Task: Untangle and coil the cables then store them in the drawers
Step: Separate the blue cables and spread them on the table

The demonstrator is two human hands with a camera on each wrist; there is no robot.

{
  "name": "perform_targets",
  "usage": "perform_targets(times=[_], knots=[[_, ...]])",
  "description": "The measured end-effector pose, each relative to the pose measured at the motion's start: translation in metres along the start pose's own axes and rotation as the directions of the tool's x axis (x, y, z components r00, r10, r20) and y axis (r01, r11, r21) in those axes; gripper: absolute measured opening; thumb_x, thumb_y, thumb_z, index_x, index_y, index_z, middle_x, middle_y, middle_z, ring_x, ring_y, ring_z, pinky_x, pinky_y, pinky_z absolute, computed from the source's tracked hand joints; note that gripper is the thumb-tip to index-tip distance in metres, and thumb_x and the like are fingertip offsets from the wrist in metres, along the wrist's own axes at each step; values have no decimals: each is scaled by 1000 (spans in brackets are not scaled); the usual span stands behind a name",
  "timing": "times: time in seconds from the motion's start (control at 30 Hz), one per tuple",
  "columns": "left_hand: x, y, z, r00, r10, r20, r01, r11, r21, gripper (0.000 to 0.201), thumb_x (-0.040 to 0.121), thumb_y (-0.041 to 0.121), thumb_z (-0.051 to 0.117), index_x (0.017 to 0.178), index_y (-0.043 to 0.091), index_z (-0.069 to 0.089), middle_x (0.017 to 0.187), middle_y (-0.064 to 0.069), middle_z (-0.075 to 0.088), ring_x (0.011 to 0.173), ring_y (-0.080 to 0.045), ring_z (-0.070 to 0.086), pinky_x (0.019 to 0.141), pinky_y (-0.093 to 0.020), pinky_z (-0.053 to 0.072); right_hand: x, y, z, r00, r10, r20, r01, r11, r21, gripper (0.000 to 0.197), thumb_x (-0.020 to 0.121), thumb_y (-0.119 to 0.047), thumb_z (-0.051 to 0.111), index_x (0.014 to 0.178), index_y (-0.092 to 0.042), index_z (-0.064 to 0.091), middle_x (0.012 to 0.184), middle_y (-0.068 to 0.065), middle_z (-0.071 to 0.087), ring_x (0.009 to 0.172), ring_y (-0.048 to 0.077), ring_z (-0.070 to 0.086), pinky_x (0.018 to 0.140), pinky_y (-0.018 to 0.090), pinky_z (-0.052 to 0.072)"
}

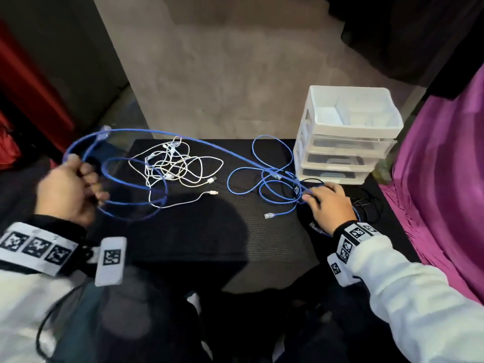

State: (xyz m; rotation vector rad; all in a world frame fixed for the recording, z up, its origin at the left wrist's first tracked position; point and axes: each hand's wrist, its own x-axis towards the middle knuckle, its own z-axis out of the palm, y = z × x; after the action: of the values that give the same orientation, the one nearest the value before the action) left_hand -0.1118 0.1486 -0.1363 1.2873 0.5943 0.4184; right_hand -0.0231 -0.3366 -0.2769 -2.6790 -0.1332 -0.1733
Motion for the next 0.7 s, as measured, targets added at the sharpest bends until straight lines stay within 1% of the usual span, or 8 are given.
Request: perform_targets(times=[0.1, 0.23, 0.33, 0.4, 0.43, 0.53, 0.63, 0.7], knots=[[-20, -21, 13, 991, -120, 57, 119, 992, 36, 40, 108, 33, 30, 70, 24, 35, 41, 13, 29, 33, -5, 23, 36, -15, 25, 4, -7, 0, 996, -86, 38, 81, 989, 126, 32, 104, -45, 48, 126, -33, 69, 129, -10, 68, 141, 27, 37, 117, 45, 31], [-31, -43, 22, 955, -253, 152, 251, 967, 36, 33, 103, 29, 35, 72, 22, 42, 40, 12, 25, 31, -4, 20, 38, -13, 28, 8, -15, -10, 989, -145, 26, 138, 976, 168, 67, 97, -64, 23, 119, -24, 73, 131, -6, 64, 142, 29, 35, 122, 34, 19], [-40, -59, 27, 936, -288, 204, 295, 955, -6, 34, 105, 36, 35, 76, 22, 48, 44, 12, 26, 32, -5, 21, 37, -15, 28, -3, -28, -34, 980, -144, -135, 163, 977, 141, 55, 102, -52, 32, 107, -19, 75, 102, 0, 62, 112, 34, 45, 101, 38, 35], [-44, -69, 30, 938, -287, 195, 300, 953, -43, 38, 107, 39, 33, 80, 20, 51, 46, 13, 28, 32, -3, 20, 36, -16, 25, -9, -31, -48, 985, -109, -131, 130, 979, 158, 40, 107, -44, 37, 101, -20, 70, 82, 1, 61, 92, 37, 55, 80, 40, 40], [-47, -72, 31, 939, -285, 193, 301, 952, -59, 38, 108, 38, 32, 82, 18, 52, 46, 12, 29, 32, -3, 20, 35, -16, 23, -12, -32, -54, 991, -94, -98, 110, 978, 177, 35, 108, -42, 40, 102, -22, 67, 78, 3, 63, 87, 37, 60, 75, 41, 43], [-59, -79, 39, 938, -268, 219, 291, 953, -81, 35, 108, 33, 33, 84, 17, 53, 48, 11, 29, 34, -3, 22, 35, -16, 23, -23, -41, -63, 993, -107, -47, 115, 963, 244, 22, 107, -44, 44, 100, -27, 57, 71, 0, 63, 73, 27, 61, 70, 43, 47], [-84, -80, 59, 924, -236, 300, 264, 963, -54, 27, 106, 28, 36, 89, 17, 54, 57, 7, 34, 42, -7, 30, 42, -20, 34, -38, -69, -58, 992, -116, -45, 125, 912, 390, 21, 107, -41, 44, 97, -24, 52, 64, -10, 56, 62, 9, 52, 65, 38, 41], [-103, -79, 76, 903, -219, 369, 236, 972, -3, 22, 105, 25, 39, 93, 17, 55, 64, 2, 46, 49, -10, 41, 50, -25, 42, -52, -97, -51, 985, -170, -21, 157, 848, 506, 21, 106, -38, 45, 96, -23, 55, 65, -13, 55, 62, 8, 50, 68, 40, 45]])
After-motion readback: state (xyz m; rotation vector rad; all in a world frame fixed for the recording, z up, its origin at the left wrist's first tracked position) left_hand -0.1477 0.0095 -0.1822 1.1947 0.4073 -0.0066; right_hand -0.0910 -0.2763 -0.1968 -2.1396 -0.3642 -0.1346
